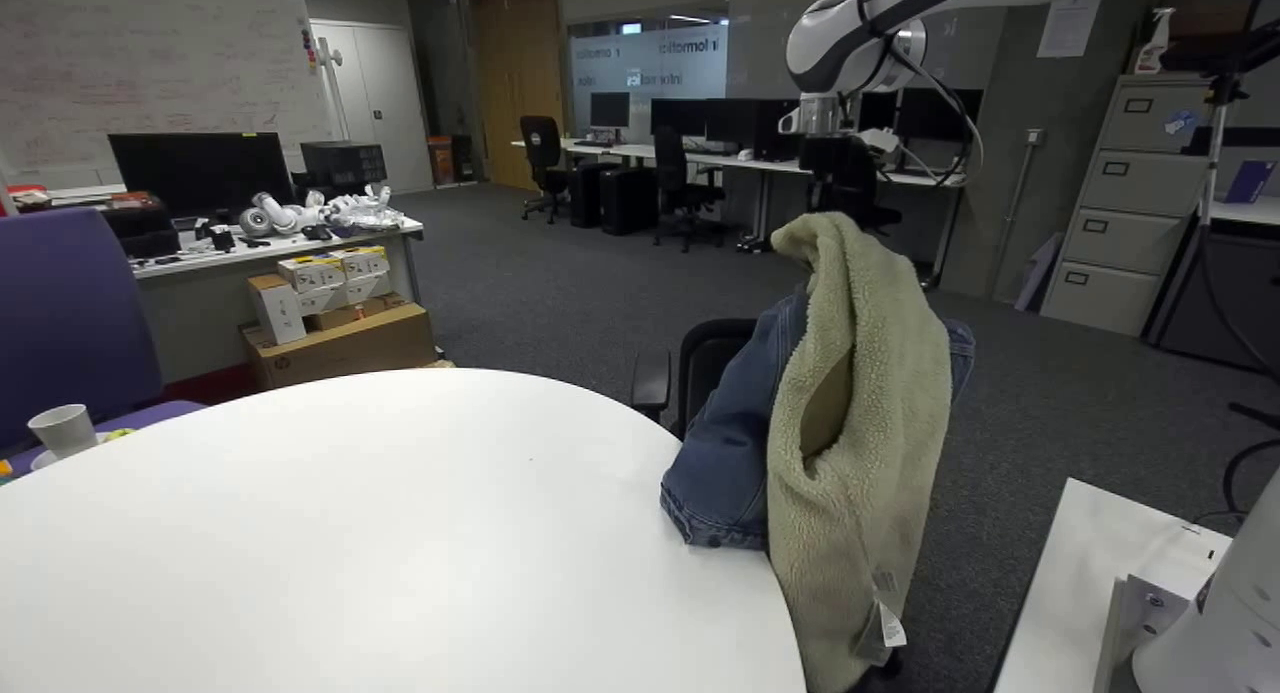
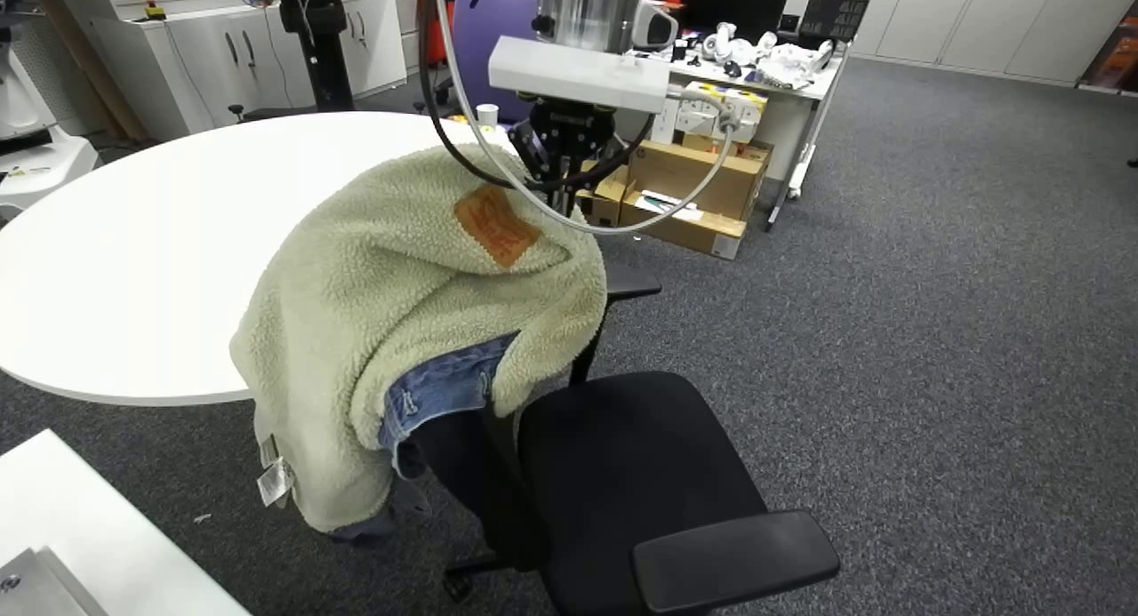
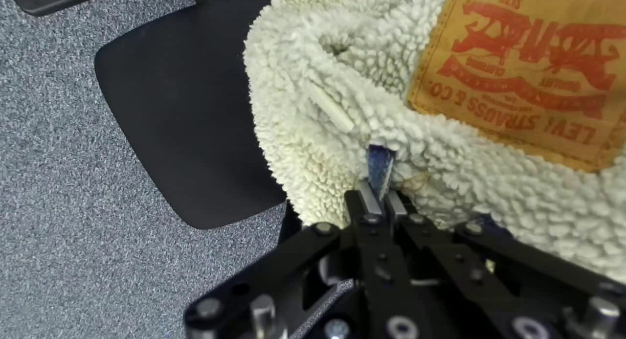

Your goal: Put the blue jacket on the backrest of the black chair

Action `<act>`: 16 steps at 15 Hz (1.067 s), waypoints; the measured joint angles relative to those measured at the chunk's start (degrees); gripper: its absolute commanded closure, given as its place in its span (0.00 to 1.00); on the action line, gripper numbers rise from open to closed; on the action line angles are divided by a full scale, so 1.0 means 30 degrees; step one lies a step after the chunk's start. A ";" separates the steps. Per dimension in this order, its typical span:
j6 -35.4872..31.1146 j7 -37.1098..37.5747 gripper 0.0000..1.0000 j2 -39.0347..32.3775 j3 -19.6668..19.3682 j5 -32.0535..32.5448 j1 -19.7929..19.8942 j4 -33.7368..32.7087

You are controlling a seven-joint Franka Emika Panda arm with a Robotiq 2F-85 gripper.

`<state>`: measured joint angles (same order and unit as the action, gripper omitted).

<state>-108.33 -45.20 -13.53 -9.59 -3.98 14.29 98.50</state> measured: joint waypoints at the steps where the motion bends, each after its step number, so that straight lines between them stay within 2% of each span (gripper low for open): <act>1: -0.0002 0.0000 0.99 0.0243 0.0026 -0.0046 -0.0002 -0.0005; 10: 0.0292 -0.0066 0.99 0.5121 0.0160 0.0033 -0.0445 -0.1334; 16: 0.1298 -0.0105 0.99 0.7499 0.0247 0.0685 -0.1790 -0.2514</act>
<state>-104.44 -45.52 8.96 -8.85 -1.93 8.92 90.96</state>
